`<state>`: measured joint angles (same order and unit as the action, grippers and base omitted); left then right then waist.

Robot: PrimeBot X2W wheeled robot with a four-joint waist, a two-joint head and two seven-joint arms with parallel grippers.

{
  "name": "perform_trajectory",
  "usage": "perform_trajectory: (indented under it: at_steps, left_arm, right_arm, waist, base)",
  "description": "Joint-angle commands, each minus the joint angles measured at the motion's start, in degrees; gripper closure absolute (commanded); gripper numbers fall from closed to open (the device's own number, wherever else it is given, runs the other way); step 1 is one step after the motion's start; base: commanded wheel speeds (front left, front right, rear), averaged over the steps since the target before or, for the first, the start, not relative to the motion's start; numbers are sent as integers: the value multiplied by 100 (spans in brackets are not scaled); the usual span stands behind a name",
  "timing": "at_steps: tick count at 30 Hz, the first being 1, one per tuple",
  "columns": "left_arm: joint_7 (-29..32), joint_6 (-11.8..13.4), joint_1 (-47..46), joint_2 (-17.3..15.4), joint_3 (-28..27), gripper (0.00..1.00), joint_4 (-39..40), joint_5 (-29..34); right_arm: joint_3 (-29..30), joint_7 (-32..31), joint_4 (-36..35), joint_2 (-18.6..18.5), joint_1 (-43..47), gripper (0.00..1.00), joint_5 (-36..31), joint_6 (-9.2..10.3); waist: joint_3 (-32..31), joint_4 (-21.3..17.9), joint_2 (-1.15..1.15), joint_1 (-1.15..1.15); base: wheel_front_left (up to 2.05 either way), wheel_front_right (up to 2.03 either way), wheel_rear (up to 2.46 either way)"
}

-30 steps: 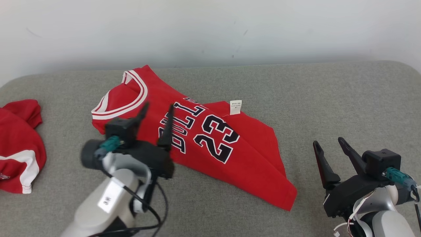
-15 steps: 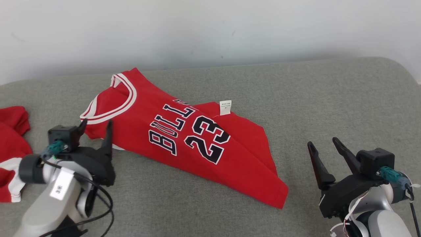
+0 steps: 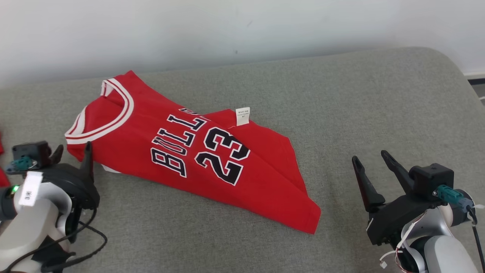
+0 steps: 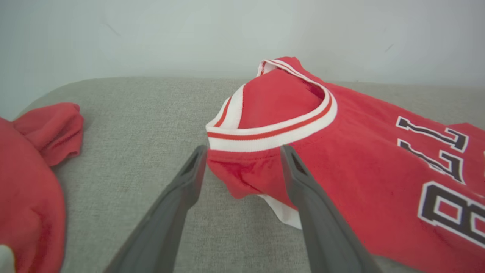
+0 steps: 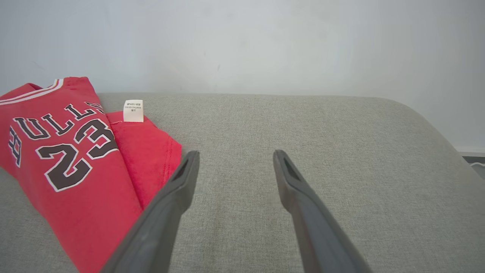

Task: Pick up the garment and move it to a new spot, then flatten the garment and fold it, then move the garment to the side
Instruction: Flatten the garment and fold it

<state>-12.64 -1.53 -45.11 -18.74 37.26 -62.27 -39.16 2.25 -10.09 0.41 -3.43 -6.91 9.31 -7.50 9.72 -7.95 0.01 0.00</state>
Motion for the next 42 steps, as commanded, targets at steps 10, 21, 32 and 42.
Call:
perform_trajectory:
  at_steps: [10,21,32,42]
  left_arm:
    - [-53,-246,-177,85,-195,0,-601,-355]
    - [-167,-542,-255,344,-265,100,-576,-648]
    - [-38,-560,-344,331,-292,0,-835,-748]
    - [632,-575,-570,82,-378,0,-1025,-976]
  right_arm:
    - [-59,36,-9,-21,-99,0,-5,2]
    - [-139,41,13,5,-133,0,-5,2]
    - [-177,35,83,3,-115,0,31,2]
    - [-190,59,58,-37,-176,0,85,2]
  waist:
    - [208,-134,-1,0]
    - [150,44,-1,0]
    - [101,52,-1,0]
    - [311,-204,-1,0]
  base:
    - [0,0,0]
    - [0,0,0]
    - [0,0,0]
    - [0,0,0]
